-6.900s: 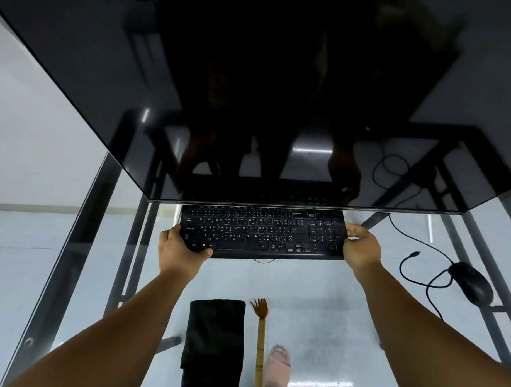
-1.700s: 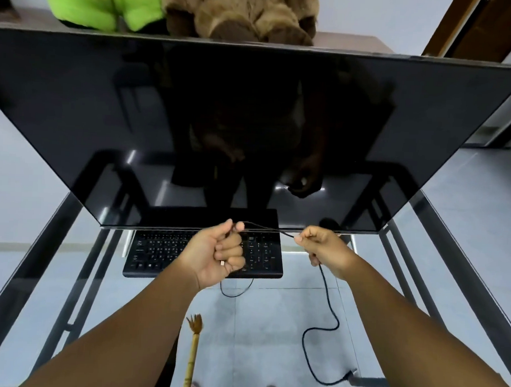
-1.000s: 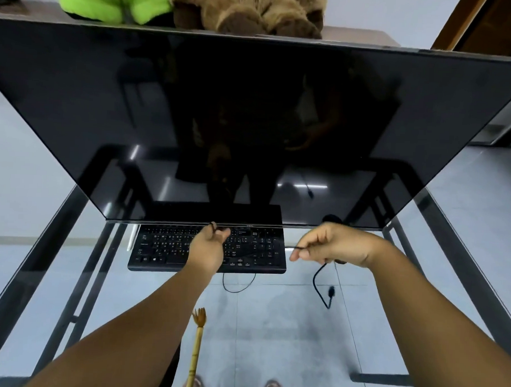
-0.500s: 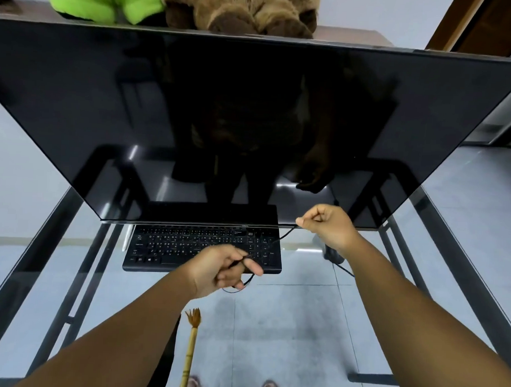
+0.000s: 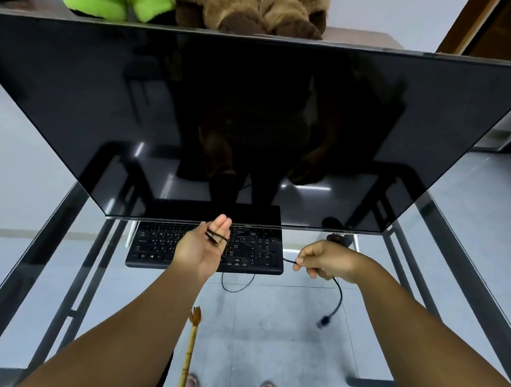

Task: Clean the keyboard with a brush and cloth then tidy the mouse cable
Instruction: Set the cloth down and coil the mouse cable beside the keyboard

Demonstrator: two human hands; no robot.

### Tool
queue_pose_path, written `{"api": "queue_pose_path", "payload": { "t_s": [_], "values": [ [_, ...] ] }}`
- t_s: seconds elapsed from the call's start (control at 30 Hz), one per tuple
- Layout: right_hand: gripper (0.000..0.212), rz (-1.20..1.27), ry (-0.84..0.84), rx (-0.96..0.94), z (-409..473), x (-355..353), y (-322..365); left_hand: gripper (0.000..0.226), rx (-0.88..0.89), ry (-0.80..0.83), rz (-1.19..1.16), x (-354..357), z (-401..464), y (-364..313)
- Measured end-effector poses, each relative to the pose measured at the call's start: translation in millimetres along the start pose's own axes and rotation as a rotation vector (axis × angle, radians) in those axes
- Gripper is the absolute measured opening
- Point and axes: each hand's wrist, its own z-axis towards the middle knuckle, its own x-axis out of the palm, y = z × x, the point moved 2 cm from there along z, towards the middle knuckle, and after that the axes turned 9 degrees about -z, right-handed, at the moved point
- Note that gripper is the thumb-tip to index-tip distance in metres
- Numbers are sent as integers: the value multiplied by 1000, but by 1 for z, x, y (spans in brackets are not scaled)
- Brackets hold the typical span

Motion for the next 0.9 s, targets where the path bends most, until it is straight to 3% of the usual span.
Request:
{"api": "queue_pose_path", "payload": {
  "t_s": [0.17, 0.33, 0.47, 0.63, 0.73, 0.8, 0.9],
  "values": [
    [18, -71, 147, -48, -13, -4, 16, 43, 137, -97, 116, 0, 12, 9],
    [15, -84, 192, -134, -23, -13, 27, 48, 300, 1, 774, 0, 8, 15],
    [15, -76, 153, -200, -30, -25, 39, 47, 100, 165, 1172, -10, 9, 29],
    [18, 95, -70, -270, -19, -31, 43, 29, -183, 366, 1382, -17, -3, 40],
    [12, 223, -279, -232, 0, -25, 35, 50, -291, 524, 1212, -15, -12, 41],
    [8, 261, -395, -185, 10, -21, 29, 59, -332, 524, 1098, -13, -13, 41],
    [8, 253, -454, -120, 18, -12, 20, 47, -295, 495, 881, -5, -15, 36]
  ]
}}
